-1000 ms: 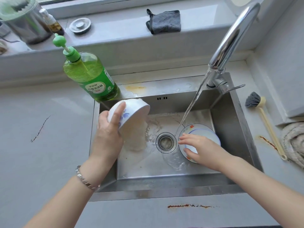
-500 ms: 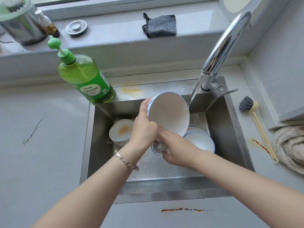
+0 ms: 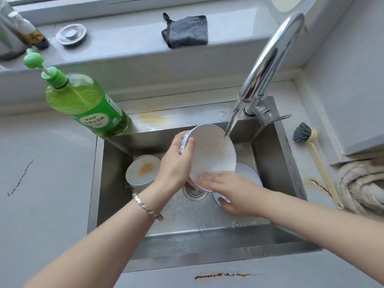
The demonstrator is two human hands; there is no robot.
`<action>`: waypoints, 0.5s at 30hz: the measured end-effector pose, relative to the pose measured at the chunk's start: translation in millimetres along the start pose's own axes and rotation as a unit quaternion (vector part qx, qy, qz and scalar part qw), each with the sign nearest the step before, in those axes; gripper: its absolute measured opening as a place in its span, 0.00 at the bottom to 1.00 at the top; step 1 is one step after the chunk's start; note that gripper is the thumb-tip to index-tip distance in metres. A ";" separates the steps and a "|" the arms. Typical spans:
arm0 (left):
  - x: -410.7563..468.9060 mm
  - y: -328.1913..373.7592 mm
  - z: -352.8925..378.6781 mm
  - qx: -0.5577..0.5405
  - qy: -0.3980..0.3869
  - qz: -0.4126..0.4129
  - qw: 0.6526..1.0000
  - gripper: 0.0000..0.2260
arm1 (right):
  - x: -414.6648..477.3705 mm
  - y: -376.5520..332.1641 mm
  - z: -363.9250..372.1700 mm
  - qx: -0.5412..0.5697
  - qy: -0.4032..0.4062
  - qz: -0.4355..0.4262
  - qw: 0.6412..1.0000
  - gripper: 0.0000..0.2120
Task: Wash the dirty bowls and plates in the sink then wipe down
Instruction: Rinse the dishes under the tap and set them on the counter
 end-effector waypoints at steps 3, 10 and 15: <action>-1.5 -1.5 -6.8 0.026 -0.054 -0.022 0.998 0.09 | -0.1 45.1 -5.8 -0.193 -0.003 -0.102 0.976 0.25; -1.0 7.7 -15.6 0.007 -0.141 -0.063 0.988 0.09 | 44.1 45.5 -39.3 -0.255 0.006 -0.227 0.940 0.41; 2.1 -1.6 -25.7 -0.039 -0.070 -0.122 0.989 0.12 | 14.1 24.4 -16.1 -0.114 0.067 -0.128 0.983 0.29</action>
Point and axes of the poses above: each hand's wrist, its own x-axis towards the middle knuckle, its own z-axis out of the palm, y = z × x, the point moved 1 cm from there along x, towards the middle knuckle, and after that the axes turned 11 degrees about y, right-handed, at the moved point
